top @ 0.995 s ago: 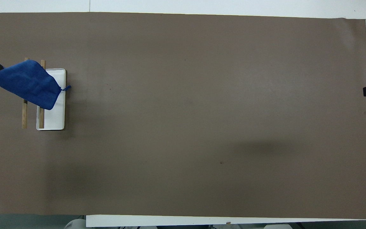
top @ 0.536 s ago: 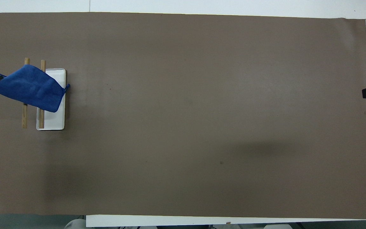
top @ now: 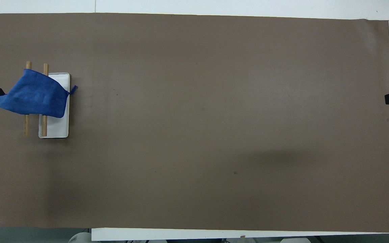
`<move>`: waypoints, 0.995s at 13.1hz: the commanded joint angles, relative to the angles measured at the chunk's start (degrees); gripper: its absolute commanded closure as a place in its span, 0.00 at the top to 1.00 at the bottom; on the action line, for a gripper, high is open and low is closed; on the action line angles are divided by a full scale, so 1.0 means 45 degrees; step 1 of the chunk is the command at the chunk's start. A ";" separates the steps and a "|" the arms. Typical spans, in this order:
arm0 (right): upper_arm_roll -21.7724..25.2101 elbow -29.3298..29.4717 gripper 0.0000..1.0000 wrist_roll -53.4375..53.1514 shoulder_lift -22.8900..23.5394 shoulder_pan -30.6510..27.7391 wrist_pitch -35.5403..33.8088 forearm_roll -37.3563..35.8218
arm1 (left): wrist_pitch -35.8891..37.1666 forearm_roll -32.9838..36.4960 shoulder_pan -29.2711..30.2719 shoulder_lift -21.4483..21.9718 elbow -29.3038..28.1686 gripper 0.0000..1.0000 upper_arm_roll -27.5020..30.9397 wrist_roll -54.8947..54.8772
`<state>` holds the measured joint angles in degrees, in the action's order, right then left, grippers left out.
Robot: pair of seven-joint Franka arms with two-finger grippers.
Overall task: Right arm passes towel to left arm to hang
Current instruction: 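Open the left gripper and draw it back from the hung towel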
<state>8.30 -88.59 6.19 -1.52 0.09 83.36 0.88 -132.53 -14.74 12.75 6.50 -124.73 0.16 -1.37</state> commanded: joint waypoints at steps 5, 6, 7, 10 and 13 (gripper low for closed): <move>-0.0067 -0.0021 1.00 -0.0048 -0.0015 -0.0060 -0.0107 -0.0020 | 0.4891 0.2628 0.0196 -0.0272 0.3337 1.00 -0.0132 -0.0594; -0.0067 -0.0021 1.00 -0.0087 -0.0015 -0.0060 -0.0088 -0.0020 | 0.5828 0.2883 -0.0135 -0.0312 0.3883 1.00 -0.0132 -0.0613; -0.0067 -0.0021 1.00 -0.0145 -0.0015 -0.0060 -0.0069 -0.0020 | 0.6707 0.3098 -0.0428 -0.0312 0.4295 1.00 -0.0152 -0.0594; -0.0009 -0.0176 1.00 -0.0224 -0.0073 -0.0040 0.0029 -0.0020 | 0.9657 0.3198 -0.1676 -0.0371 0.5682 1.00 -0.0191 -0.0574; -0.0008 -0.0489 1.00 -0.0981 -0.0151 -0.0040 0.0127 -0.0020 | 1.2198 0.3784 -0.3028 -0.1656 0.8120 1.00 -0.0210 -0.0555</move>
<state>8.52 -89.18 4.77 -1.51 0.12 83.37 0.88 -84.25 0.46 1.60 4.77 -96.79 -1.32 -3.58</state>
